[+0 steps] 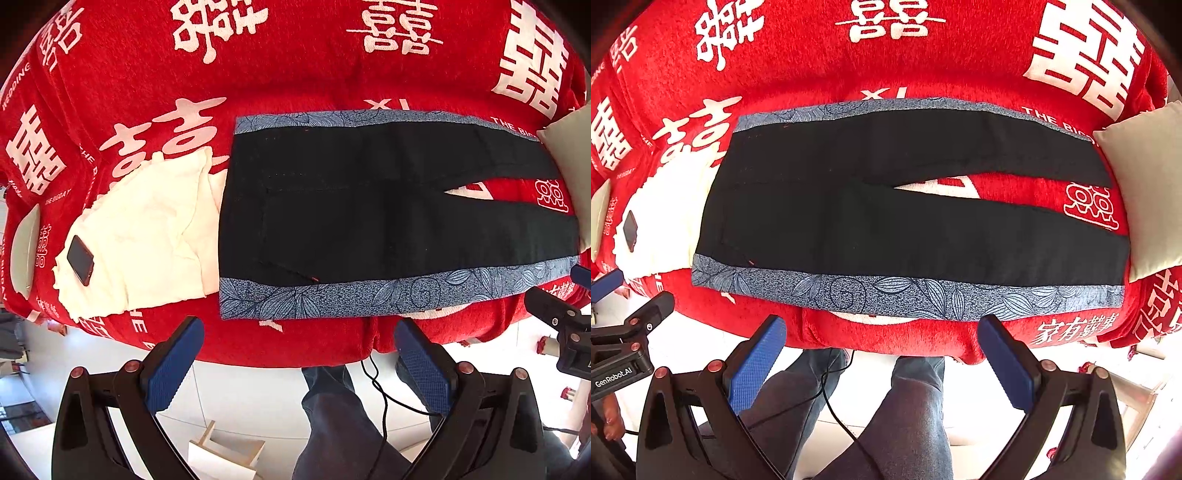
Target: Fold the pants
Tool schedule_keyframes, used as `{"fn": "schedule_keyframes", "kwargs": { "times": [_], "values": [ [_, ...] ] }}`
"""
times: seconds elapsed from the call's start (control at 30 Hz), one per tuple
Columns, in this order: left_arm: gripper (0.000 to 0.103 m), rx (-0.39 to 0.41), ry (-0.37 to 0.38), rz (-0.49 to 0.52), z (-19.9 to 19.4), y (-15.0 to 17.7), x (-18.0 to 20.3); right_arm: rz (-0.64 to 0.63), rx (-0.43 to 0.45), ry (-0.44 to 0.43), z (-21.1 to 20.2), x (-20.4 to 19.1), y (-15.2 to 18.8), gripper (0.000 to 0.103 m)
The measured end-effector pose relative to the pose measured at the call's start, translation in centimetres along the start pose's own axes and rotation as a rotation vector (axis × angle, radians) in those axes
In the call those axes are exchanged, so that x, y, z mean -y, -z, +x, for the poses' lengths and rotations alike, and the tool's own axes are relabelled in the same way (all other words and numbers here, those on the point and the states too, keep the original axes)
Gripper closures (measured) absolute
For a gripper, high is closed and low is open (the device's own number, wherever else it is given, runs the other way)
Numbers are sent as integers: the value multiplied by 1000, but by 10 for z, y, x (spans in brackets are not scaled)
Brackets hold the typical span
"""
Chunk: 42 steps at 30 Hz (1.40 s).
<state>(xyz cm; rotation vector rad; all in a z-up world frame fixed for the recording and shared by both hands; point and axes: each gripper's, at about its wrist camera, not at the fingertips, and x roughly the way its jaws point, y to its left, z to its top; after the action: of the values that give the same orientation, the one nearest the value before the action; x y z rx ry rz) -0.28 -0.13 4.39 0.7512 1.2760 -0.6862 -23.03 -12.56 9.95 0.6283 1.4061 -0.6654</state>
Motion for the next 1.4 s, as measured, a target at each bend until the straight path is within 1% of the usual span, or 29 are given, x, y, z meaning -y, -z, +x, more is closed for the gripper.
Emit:
{"fn": "schedule_keyframes", "kwargs": {
  "times": [0.93,1.4],
  "values": [
    [0,-14,1,6,2,5,5,-11,-20,4,4,-1,5,0],
    [0,-5,-37,-15,-3,1,16,-42,-20,-24,6,9,-11,0]
  ]
}}
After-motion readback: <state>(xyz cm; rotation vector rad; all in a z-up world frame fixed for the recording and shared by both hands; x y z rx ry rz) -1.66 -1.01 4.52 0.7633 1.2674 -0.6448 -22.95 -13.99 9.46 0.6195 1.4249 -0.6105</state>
